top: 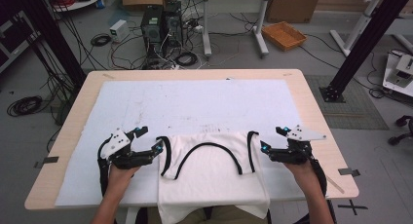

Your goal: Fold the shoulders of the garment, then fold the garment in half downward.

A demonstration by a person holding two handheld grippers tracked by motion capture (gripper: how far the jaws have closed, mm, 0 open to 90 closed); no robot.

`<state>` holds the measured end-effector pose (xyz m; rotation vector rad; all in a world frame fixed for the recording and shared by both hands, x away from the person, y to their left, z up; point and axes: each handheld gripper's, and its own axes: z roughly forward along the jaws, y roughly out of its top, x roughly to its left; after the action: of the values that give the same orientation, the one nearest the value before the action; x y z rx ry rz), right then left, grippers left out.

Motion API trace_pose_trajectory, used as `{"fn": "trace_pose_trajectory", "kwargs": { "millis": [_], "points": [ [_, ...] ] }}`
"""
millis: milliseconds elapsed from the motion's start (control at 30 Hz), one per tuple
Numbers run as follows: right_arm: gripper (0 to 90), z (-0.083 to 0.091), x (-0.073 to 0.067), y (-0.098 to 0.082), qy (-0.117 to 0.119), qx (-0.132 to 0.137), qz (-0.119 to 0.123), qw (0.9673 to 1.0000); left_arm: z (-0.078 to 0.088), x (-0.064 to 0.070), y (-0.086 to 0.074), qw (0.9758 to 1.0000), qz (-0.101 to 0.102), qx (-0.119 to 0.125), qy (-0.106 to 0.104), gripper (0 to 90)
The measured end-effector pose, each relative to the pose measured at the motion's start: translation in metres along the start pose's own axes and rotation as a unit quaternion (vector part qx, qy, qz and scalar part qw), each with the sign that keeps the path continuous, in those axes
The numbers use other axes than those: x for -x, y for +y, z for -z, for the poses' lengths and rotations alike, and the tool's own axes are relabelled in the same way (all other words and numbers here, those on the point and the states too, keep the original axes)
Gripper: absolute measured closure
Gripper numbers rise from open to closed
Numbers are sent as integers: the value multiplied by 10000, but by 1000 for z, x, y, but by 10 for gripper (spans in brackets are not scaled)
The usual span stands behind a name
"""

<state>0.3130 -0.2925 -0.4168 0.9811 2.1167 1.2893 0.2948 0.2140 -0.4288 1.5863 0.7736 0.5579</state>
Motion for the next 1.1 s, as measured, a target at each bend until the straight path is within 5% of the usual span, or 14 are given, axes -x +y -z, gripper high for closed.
{"fn": "trace_pose_trajectory", "kwargs": {
  "millis": [433, 733, 833, 933, 1100],
  "points": [
    [196, -5, 0, 1, -12, -14, -75, 10000, -2, -1, -2, 9997, 54, -211, 54, 200],
    [196, -22, 3, 5, 83, -207, -330, 9992, -13, -5, -2, 9972, 258, -679, 165, 208],
    [197, -34, 8, 10, 166, -271, -462, 9984, -24, -14, 7, 9947, 399, -929, 195, 221],
    [198, -50, 15, 13, 157, -605, -488, 9968, -42, -21, 13, 9908, 402, -1292, 53, 249],
    [287, -79, 18, 17, 256, -1207, -326, 9918, -69, -22, 1, 9732, 398, -2264, -4, 339]
  ]
}}
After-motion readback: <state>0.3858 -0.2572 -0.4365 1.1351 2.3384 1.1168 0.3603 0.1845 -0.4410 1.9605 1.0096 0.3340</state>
